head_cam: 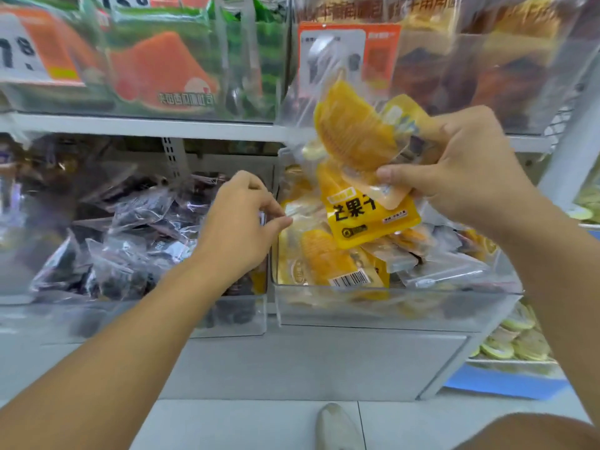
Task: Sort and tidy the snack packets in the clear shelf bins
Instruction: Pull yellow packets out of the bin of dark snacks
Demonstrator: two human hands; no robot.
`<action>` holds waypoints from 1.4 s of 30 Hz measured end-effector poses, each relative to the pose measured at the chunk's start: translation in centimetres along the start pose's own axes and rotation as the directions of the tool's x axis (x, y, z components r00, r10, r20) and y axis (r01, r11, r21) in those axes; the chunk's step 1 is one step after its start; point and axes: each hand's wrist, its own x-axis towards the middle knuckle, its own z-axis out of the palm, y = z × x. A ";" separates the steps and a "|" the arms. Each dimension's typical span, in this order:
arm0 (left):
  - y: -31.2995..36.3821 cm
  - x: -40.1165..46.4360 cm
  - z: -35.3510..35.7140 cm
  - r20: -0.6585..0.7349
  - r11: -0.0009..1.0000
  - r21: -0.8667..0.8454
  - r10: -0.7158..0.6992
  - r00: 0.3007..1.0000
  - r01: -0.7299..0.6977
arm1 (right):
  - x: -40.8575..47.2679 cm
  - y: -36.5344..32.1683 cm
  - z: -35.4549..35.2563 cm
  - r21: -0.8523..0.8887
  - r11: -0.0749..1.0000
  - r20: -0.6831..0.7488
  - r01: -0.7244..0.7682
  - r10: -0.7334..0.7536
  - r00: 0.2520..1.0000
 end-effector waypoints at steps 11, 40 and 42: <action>-0.9 0.5 -0.3 0.062 0.800 -0.571 -0.181 0.981 0.184 | -3.2 -2.4 7.7 -0.678 0.733 0.083 -0.058 0.155 0.985; 0.3 -2.3 -0.1 0.277 0.946 -0.318 0.150 0.949 -0.057 | -5.1 -3.1 11.2 -0.599 0.800 0.109 -0.039 0.130 0.985; 0.1 -2.3 0.0 0.275 0.964 -0.259 0.139 0.952 -0.066 | -4.6 -3.4 11.6 -0.642 0.766 0.116 -0.026 0.130 0.985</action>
